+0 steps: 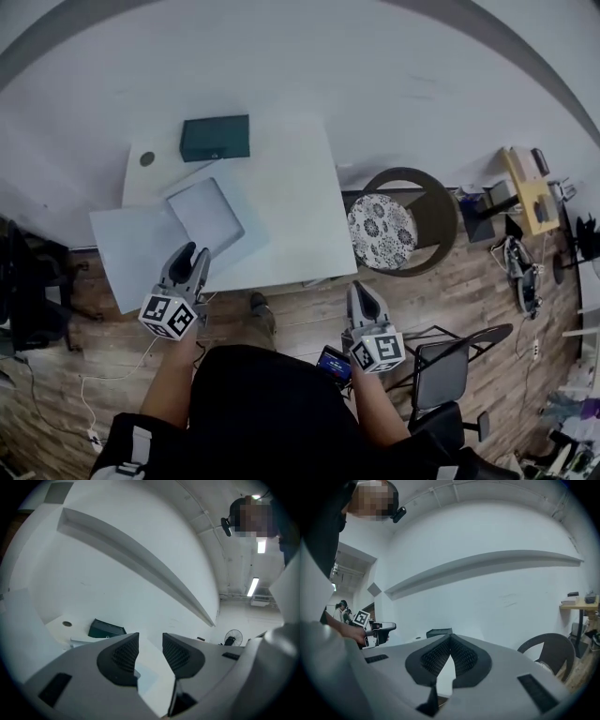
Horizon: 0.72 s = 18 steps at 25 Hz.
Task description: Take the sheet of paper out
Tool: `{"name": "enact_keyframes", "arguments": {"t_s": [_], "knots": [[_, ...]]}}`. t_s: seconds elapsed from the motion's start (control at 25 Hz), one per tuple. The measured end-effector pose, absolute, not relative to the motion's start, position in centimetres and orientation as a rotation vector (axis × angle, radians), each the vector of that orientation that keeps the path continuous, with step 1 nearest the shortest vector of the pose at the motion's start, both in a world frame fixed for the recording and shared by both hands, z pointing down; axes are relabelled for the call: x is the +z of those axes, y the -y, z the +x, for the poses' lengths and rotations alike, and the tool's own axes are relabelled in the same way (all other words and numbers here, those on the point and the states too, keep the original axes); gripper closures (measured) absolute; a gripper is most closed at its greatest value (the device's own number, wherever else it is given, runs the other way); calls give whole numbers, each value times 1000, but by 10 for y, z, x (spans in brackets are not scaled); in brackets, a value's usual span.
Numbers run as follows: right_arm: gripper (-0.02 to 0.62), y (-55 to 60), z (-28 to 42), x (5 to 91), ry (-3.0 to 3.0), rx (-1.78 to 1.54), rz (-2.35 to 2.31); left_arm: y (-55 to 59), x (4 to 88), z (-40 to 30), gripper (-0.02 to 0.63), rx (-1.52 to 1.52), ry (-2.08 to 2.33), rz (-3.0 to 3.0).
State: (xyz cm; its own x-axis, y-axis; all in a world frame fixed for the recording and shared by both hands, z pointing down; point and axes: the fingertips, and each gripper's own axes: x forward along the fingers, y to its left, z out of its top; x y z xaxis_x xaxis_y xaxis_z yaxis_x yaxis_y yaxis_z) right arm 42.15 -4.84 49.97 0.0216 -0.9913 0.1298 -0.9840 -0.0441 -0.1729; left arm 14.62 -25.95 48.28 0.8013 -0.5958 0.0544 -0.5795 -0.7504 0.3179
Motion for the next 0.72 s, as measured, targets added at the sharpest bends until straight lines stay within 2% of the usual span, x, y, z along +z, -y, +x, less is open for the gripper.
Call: {"name": "enact_keyframes", "arguments": {"t_s": [0.28,0.72], "knots": [[583,140,442,493,-2252,-335,-2145,327,510,143,466,-13,979,2515],[583,276,418,499,-2471,-376,-1916,382,582,112,466,161,1002,2219]]}}
